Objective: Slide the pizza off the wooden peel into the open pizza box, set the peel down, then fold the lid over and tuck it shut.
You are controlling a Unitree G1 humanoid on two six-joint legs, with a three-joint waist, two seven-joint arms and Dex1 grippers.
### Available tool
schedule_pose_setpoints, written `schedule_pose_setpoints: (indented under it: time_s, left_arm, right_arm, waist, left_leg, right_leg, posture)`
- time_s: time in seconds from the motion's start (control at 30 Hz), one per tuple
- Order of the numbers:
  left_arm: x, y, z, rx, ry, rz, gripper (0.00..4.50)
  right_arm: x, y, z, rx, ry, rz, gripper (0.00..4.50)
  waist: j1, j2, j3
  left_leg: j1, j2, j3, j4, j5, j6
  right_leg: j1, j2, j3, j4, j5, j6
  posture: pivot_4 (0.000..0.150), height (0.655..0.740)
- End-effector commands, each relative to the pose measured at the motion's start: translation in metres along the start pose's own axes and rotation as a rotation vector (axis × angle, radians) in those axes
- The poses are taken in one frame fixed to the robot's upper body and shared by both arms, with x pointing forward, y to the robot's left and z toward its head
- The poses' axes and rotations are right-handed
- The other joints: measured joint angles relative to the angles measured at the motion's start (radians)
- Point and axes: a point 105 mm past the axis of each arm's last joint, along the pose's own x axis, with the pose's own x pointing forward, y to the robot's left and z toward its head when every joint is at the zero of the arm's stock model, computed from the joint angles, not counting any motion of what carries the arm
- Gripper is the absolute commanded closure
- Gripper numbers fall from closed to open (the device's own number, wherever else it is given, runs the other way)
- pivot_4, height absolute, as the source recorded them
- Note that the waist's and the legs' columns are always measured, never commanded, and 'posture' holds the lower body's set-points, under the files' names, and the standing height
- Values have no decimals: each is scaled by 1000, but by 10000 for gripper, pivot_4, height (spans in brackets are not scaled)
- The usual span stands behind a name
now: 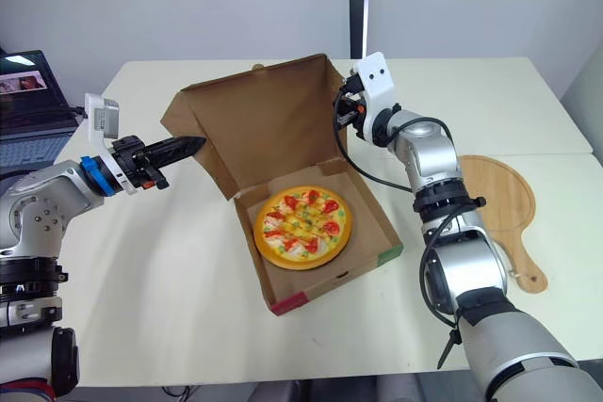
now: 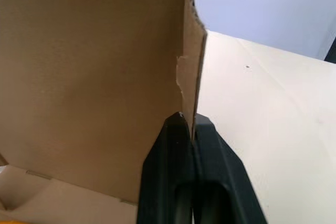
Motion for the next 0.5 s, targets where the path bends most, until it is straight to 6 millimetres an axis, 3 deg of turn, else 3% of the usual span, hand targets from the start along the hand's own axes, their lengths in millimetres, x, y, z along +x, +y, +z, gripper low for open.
schedule_pose_setpoints:
  time_s: [0.03, 0.2, 0.5]
  left_arm:
    - [3, -6, 11, 47, -21, -6, 45000]
    - [18, -12, 22, 114, -38, 7, 45000]
    - [62, -35, 35, 183, -83, -46, 45000]
  right_arm:
    - [-4, -4, 24, -43, -78, -14, 44713]
    - [-22, -18, 31, -94, -99, -77, 44713]
    - [-68, -43, 43, -183, -95, -246, 44713]
  waist:
    - [-3, 0, 0]
    - [-2, 0, 0]
    - [-4, 0, 0]
  left_leg:
    - [0, 0, 0, 0, 0, 0]
    - [-2, 0, -1, 1, 0, 0]
    - [-4, -1, 1, 1, 0, 0]
  right_leg:
    - [0, 0, 0, 0, 0, 0]
    - [0, 0, -1, 0, 0, 0]
    - [-3, -1, 0, 1, 0, 0]
  posture:
    - [1500, 7400]
    - [1500, 7400]
    - [1500, 7400]
